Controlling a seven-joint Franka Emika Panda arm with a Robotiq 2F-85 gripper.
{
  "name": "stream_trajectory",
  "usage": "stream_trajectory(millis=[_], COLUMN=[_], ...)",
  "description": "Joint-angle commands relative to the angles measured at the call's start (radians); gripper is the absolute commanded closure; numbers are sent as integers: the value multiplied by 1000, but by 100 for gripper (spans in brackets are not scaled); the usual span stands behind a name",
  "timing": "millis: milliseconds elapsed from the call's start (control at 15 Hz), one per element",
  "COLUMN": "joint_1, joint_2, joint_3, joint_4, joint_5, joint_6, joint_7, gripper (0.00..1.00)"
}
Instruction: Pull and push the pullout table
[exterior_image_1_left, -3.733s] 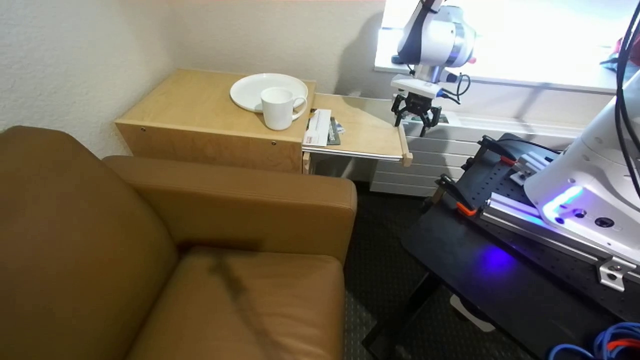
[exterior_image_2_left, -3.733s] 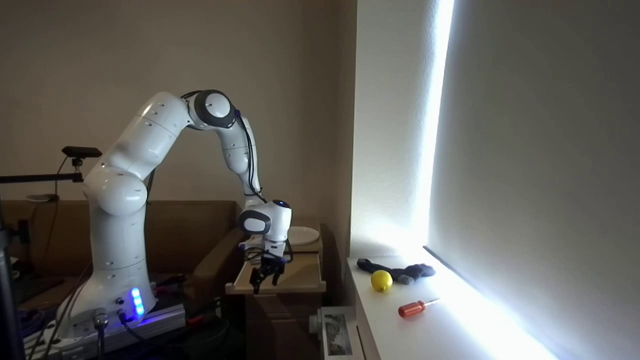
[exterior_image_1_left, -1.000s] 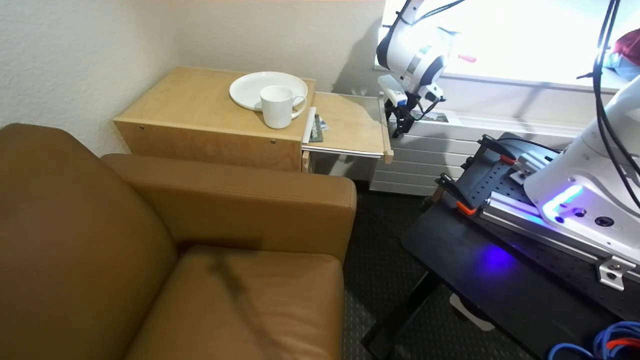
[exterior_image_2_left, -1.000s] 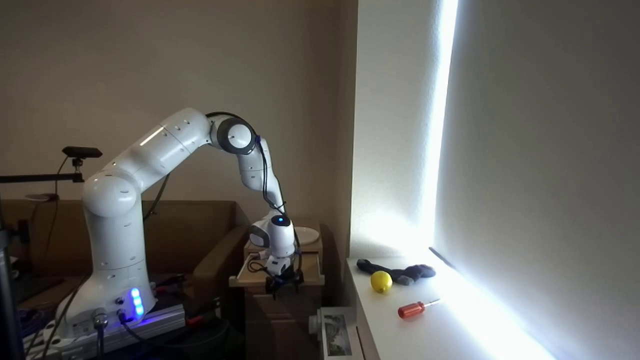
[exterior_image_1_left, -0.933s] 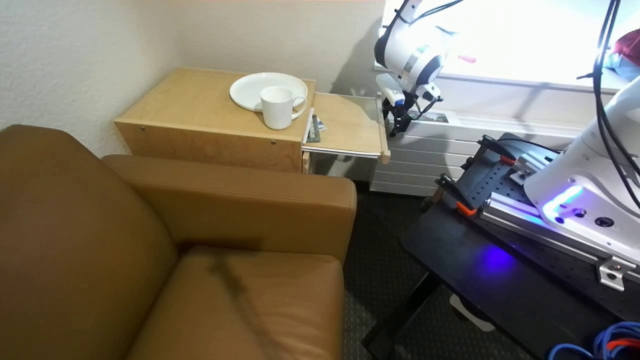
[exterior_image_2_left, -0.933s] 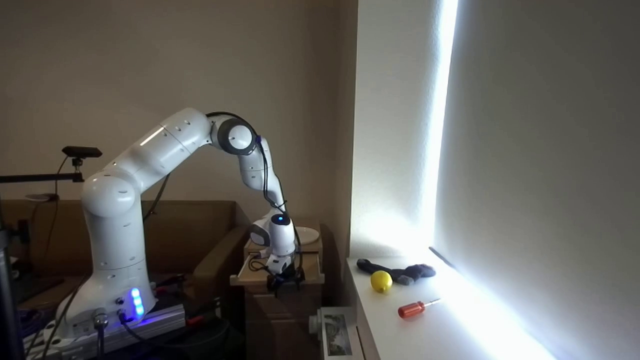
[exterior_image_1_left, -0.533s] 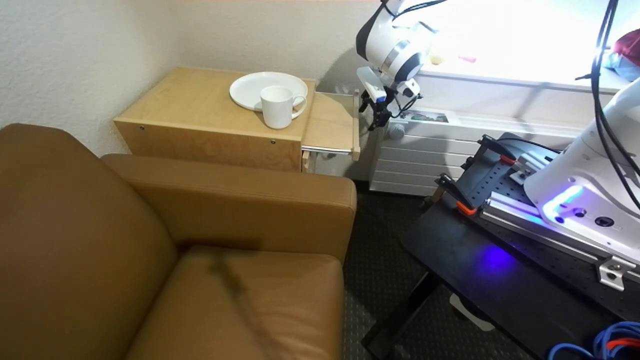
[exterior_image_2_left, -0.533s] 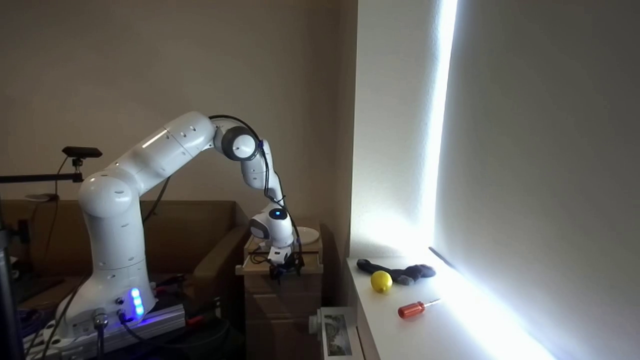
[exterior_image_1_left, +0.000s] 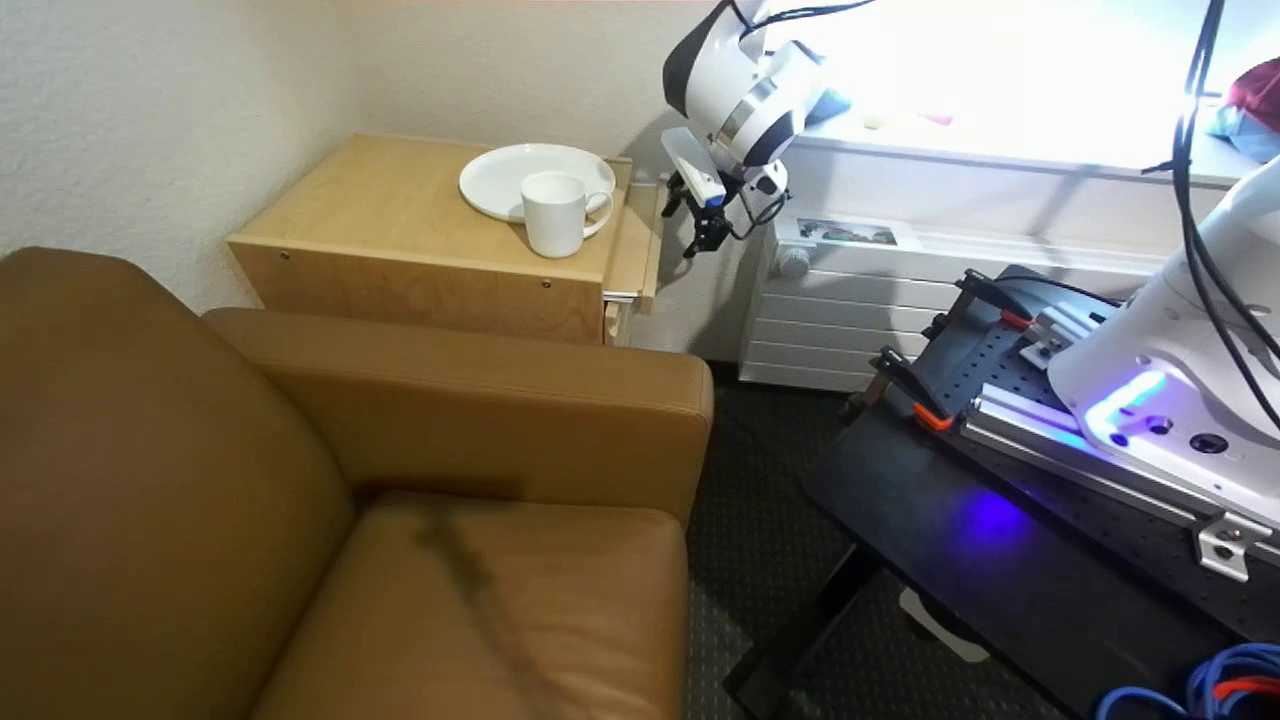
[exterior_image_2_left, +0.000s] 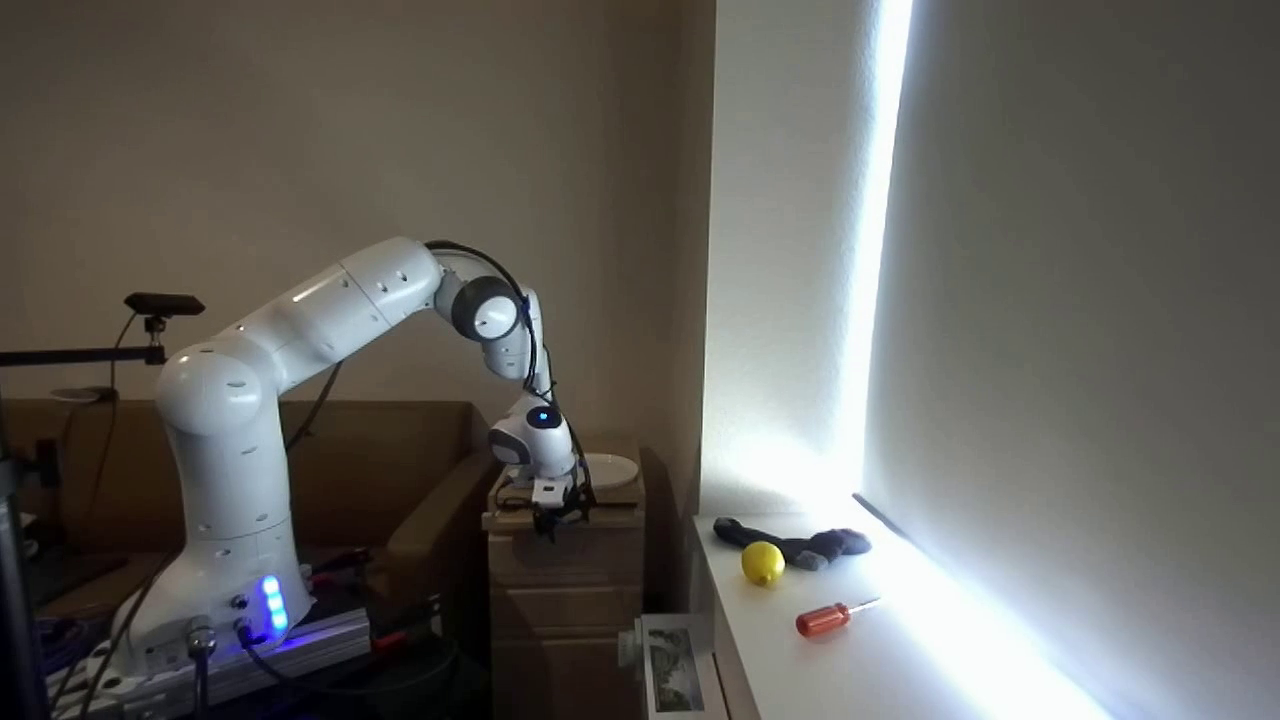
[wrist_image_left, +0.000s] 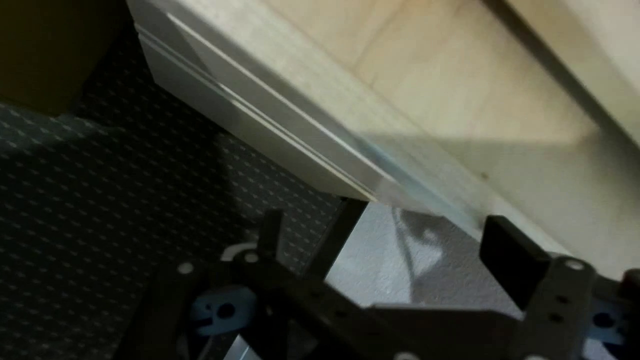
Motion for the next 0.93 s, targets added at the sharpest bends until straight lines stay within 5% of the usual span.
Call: stream_trajectory(millis=[0, 267, 533, 600, 867], joint_1=[-88, -142, -94, -98, -97], joint_2=[40, 52, 6, 31, 30], joint_3=[135, 195, 76, 110, 73], joint_4=[12, -25, -109, -54, -87], joint_5=[-67, -102, -41, -64, -62], joint_6=[21, 30, 43, 27, 27], joint_7=[-28, -27, -1, 1, 1], gripper=[0, 0, 0, 0, 0])
